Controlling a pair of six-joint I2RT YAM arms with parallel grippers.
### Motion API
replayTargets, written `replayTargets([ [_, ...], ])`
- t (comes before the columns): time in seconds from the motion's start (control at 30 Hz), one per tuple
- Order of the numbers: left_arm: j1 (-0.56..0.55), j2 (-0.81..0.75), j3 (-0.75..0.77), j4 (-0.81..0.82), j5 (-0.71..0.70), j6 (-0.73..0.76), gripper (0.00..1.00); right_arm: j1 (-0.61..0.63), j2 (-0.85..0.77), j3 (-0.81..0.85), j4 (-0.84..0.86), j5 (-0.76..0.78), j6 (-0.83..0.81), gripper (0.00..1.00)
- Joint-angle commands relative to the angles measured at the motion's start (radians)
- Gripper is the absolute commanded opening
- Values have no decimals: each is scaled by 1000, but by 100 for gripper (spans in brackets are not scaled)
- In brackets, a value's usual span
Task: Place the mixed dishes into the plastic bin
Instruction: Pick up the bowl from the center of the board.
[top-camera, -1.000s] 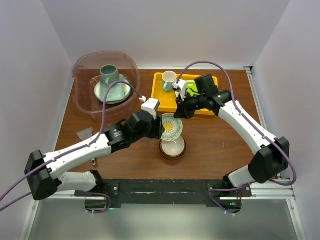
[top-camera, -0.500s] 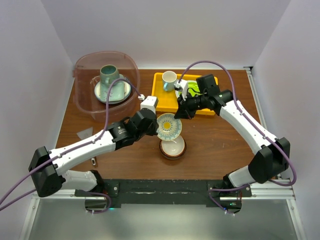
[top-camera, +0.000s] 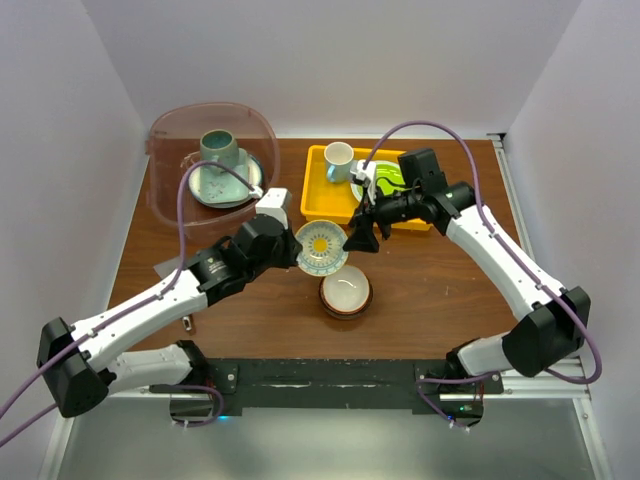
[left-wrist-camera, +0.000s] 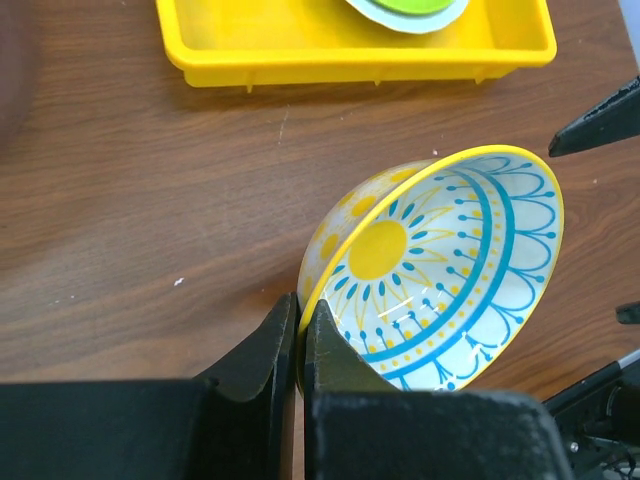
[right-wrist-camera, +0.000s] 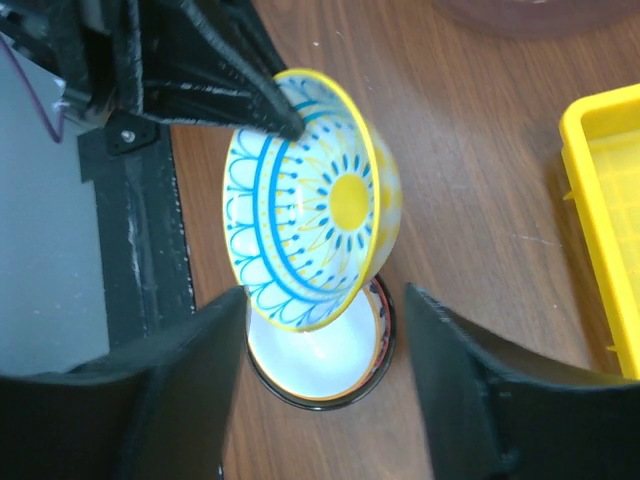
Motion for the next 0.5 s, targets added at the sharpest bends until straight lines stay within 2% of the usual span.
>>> replayTargets([
  [0.0, 51, -72, -8, 97, 36, -20, 0, -6, -46, 41, -25, -54, -52, 79],
  [0.17, 81, -118, -15, 82, 40, -6, 0, -15, -59, 43, -40, -54, -81, 84],
  [0.47, 112, -161, 25, 39, 22, 37, 0, -32, -72, 24, -39, -57, -88, 86],
])
